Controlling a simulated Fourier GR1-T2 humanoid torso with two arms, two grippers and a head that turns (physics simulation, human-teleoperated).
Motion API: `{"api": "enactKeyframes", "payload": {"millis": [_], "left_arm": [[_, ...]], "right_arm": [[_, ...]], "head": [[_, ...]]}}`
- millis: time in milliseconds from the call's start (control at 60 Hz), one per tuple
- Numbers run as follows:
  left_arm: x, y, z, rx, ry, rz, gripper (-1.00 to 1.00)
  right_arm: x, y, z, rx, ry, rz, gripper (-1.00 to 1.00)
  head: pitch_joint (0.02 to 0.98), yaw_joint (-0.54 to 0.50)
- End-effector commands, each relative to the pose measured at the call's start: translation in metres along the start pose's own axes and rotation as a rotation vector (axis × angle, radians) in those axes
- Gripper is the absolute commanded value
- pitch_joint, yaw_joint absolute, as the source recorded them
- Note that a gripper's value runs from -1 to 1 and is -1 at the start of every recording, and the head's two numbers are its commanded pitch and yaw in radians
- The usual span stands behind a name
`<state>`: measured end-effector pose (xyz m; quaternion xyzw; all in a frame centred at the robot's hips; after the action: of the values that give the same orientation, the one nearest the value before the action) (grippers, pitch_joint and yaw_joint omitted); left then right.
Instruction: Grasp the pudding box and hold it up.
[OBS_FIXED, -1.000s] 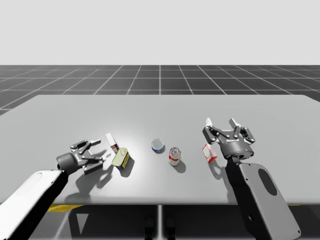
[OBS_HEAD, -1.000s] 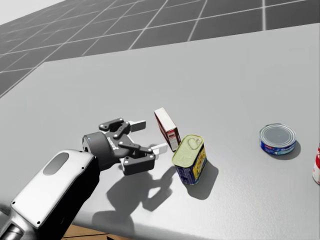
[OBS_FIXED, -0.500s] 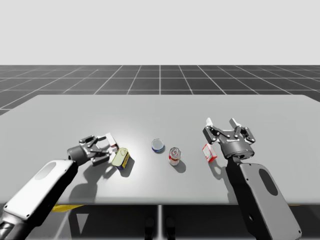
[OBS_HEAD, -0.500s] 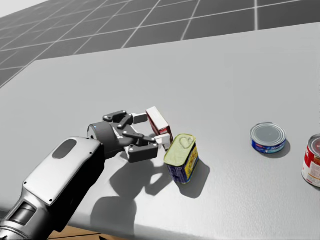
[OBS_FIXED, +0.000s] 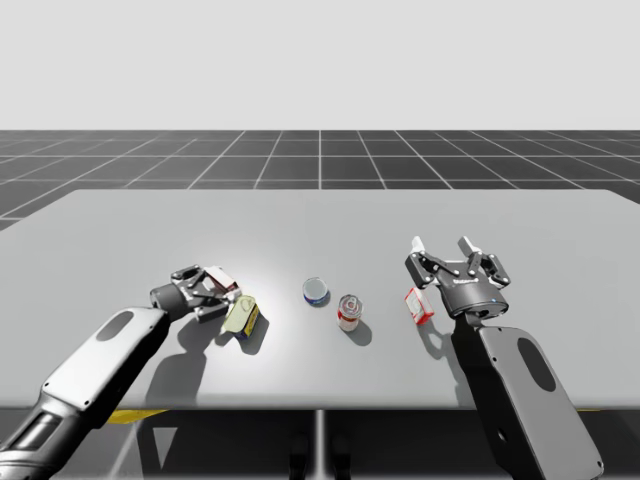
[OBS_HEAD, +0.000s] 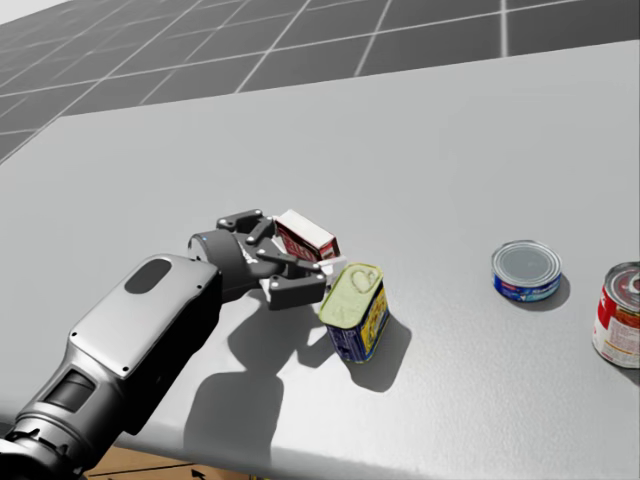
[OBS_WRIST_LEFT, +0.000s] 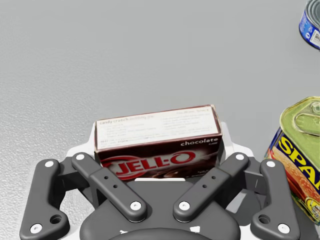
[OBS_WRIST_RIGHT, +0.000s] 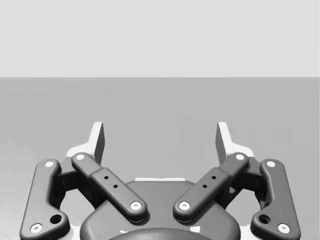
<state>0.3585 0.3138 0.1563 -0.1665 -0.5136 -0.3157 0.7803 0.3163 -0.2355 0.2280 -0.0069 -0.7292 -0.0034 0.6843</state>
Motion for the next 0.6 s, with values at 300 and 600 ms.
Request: {"api": "enactKeyframes", "payload": {"millis": [300,600], "left_arm": [[-0.0103,-0.0023,-0.0040,-0.012,0.017,-0.004,0.98],[-0.0142,-0.0056,-0.0059,-0.018,0.032,-0.020,0.96]], "right_arm": [[-0.0005,0.0010,-0.0004,-0.001,-0.004,0.015,-1.00],[-0.0006,0.0003,0.0008,-0.003,-0.005,0.018,-1.00]], "head": [[0.705,0.37],[0.476,0.37]]}}
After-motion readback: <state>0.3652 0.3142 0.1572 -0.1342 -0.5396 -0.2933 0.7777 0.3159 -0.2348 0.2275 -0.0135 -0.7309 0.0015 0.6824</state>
